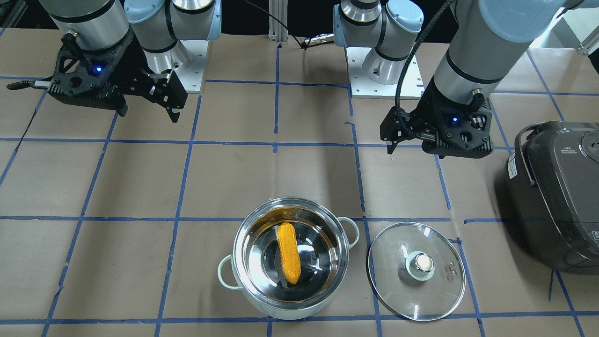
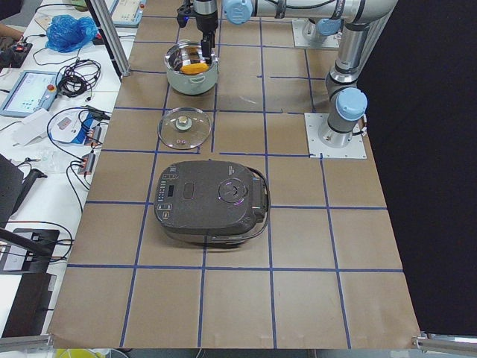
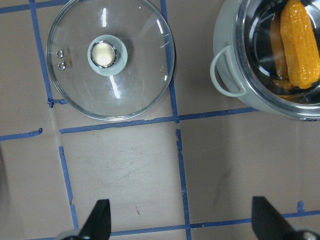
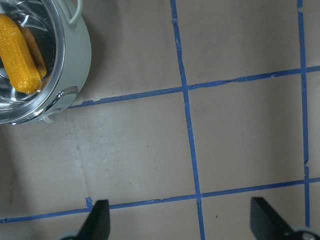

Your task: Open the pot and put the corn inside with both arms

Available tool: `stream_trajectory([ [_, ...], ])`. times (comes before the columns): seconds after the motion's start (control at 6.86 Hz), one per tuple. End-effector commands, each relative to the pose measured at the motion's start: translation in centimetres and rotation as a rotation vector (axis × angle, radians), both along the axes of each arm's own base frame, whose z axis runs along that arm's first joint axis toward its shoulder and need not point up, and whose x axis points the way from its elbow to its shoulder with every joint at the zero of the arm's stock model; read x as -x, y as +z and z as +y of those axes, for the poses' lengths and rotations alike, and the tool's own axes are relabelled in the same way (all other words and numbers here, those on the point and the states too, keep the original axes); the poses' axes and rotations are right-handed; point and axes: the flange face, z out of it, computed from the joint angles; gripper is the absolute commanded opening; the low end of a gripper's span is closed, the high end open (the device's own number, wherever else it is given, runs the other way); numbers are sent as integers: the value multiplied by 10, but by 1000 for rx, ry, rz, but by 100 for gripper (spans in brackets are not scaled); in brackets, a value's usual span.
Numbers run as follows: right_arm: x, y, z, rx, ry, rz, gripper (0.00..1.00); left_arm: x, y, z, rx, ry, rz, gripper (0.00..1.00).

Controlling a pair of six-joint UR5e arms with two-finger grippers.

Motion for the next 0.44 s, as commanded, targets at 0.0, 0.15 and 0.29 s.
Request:
stream_trajectory([
  [0.0,1,2,0,5,0,10,100,3,4,3,7,-8,-1,100],
  [0.15,1,2,1,6,2,15,100,3,4,3,9,-6,-1,100],
  [0.29,0,2,1,6,3,15,100,2,4,3,9,-5,-1,100],
])
